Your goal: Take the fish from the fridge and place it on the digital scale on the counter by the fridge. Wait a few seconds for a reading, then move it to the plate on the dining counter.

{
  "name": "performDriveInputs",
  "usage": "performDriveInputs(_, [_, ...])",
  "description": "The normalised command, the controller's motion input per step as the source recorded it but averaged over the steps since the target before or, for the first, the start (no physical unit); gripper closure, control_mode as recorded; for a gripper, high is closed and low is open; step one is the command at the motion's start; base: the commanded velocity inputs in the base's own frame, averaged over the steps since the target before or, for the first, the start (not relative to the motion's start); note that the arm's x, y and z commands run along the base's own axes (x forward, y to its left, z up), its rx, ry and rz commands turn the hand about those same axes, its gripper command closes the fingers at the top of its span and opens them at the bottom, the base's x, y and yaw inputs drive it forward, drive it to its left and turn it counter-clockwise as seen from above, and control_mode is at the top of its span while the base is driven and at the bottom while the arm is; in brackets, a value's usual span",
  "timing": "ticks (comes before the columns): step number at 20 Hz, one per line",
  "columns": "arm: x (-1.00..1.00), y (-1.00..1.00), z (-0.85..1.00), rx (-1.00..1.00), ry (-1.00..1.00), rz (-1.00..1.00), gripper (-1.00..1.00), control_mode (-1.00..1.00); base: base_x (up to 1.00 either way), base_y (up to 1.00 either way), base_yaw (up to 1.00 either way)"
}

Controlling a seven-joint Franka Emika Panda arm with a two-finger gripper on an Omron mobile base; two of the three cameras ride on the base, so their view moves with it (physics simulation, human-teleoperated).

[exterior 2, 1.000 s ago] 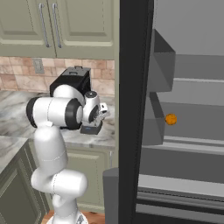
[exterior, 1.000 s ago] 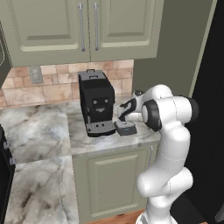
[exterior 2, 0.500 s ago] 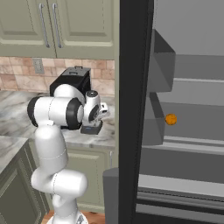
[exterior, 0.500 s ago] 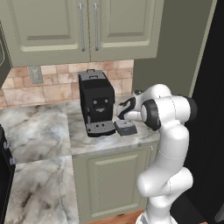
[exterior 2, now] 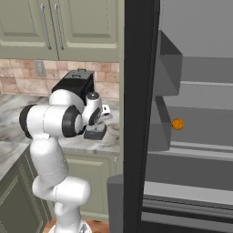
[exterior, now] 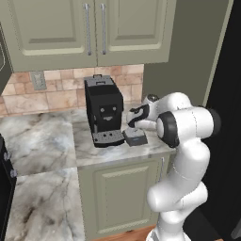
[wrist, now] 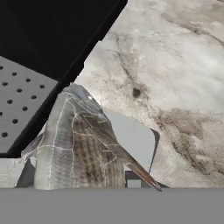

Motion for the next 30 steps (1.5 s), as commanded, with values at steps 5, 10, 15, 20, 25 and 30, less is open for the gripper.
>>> performDriveInputs(5, [-0.66,0.00,1.00,0.08,-0.21,0.00,1.00,-1.00,0.00,0.00,0.00])
performDriveInputs(10, [-0.90,0.00,1.00,0.02,-0.12,-0.02,1.00,-1.00,0.00,0.00,0.00])
performDriveInputs(15, [-1.00,0.01,1.00,0.02,0.00,-0.07,1.00,-1.00,0.00,0.00,0.00])
performDriveInputs(20, [-1.00,0.03,1.00,0.09,0.00,-0.07,1.00,-1.00,0.00,0.00,0.00])
performDriveInputs(25, [-1.00,0.00,1.00,0.13,0.01,-0.09,1.00,-1.00,0.00,0.00,0.00])
performDriveInputs(30, [-0.94,0.08,0.89,0.10,0.01,-0.08,1.00,-1.00,0.00,0.00,0.00])
